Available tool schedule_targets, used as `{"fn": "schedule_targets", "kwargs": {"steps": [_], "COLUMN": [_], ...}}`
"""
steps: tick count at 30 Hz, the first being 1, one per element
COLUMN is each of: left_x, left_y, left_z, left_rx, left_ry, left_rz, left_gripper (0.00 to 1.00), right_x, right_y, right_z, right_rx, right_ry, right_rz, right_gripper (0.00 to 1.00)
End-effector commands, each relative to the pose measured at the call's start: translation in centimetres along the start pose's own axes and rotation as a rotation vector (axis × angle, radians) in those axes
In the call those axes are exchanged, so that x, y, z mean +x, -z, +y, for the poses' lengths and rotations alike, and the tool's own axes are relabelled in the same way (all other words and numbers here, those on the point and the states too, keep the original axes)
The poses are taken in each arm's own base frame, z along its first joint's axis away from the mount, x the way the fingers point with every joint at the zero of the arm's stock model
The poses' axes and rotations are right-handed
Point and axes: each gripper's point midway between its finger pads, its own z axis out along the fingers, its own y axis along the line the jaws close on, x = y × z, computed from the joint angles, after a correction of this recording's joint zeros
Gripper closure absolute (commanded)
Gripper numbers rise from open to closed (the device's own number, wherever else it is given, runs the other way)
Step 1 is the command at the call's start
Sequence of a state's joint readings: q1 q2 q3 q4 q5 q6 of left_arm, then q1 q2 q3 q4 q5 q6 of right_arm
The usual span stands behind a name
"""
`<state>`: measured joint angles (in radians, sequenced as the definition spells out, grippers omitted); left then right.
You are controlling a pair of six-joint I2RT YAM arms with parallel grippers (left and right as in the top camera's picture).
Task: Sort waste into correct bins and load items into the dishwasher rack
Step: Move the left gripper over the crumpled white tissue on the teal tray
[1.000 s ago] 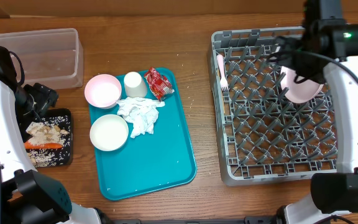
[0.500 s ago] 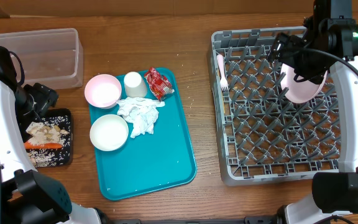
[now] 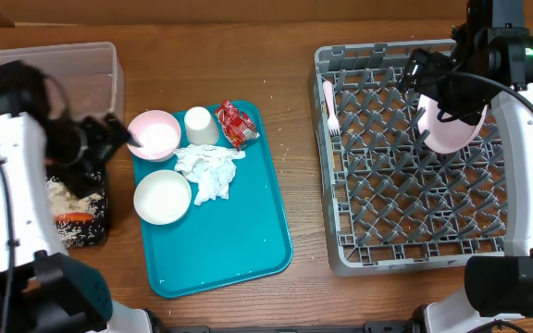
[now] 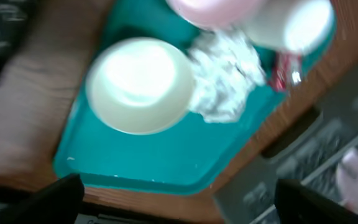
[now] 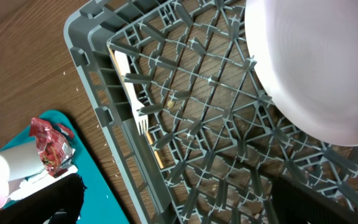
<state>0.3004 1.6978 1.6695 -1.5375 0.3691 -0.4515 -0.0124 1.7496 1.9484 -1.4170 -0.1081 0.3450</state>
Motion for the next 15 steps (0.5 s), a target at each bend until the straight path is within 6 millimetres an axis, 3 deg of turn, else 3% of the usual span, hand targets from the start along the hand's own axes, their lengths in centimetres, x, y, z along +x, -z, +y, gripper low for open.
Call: {"fn": "schedule_targets", "kwargs": {"steps": [1,10,12,15], "left_x": [3.3,6.9,7.0,5.8], "left_y": [-1.0,-3.9,-4.3,-4.1], "left_z": [-5.0,-12.3,-12.4,-10.1], "left_rx": [0.038,0.039,-0.026,-0.209], "left_ry": [-0.313,-0.640,-0.682,-0.588], "left_rz": [0.014,-0.076,-0.122,-0.217], "left_gripper": [0.00,0.00,0.00,0.00], "right_x": [-0.2,-0.2,-0.2,-0.2], "right_y": [0.4,0.4,0.4,0.4], "right_z": [0.2,0.2,0.2,0.2], "right_rx": [-0.014,-0.014,-0.014,-0.014], "right_ry": [-0.007,-0.007,-0.007,-0.007], "right_rz": [-0.013,-0.013,-0.013,-0.013], "right_gripper": [0.00,0.00,0.00,0.00]}}
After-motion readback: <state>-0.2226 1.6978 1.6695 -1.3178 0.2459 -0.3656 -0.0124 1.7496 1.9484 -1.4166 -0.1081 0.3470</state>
